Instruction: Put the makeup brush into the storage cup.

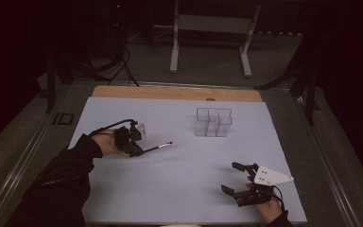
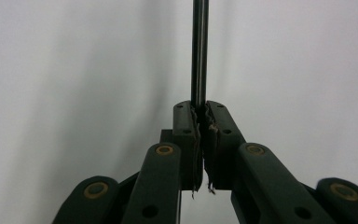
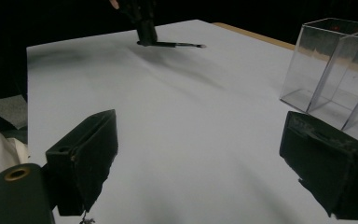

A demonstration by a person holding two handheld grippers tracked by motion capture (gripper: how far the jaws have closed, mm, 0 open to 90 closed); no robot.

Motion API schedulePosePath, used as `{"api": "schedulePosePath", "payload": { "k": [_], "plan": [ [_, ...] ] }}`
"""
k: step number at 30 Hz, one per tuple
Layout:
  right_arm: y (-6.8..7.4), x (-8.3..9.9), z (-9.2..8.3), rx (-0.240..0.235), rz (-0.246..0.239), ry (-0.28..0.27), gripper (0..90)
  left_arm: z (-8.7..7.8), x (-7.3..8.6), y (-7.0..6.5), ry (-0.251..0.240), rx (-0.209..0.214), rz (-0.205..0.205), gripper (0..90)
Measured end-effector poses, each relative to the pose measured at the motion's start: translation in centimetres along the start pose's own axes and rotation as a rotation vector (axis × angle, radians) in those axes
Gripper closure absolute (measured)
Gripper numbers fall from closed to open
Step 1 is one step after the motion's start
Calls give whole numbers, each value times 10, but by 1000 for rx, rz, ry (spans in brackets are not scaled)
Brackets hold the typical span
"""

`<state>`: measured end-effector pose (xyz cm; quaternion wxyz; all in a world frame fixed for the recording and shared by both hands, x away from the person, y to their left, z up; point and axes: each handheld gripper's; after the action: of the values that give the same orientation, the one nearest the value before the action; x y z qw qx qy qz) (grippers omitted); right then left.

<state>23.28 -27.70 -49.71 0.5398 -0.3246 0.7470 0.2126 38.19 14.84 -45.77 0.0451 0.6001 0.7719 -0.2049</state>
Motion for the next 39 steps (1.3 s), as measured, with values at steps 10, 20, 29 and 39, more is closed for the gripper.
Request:
{"api": "schedulePosePath", "payload": {
  "k": [10,20,29,39],
  "plan": [
    [-1,0,0,6,4,-2,114,5,5,-18,-48,-60,-75,855],
    [-2,0,0,7,20,2,114,5,5,-44,-148,-86,-112,855],
    [-4,0,-2,64,5,2,114,9,3,-71,-278,-110,-138,855],
    [-4,-2,-5,103,-1,-34,113,17,-1,-95,-385,-119,-180,855]
  ]
}}
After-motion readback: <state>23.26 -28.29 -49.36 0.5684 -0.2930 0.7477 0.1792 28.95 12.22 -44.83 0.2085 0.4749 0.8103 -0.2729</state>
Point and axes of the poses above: each handheld gripper's, and its own axes: z roughly forward along the jaws, x roughly out of its underside, y roughly to its left, and after that the axes turned 13 degrees about x, right-handed
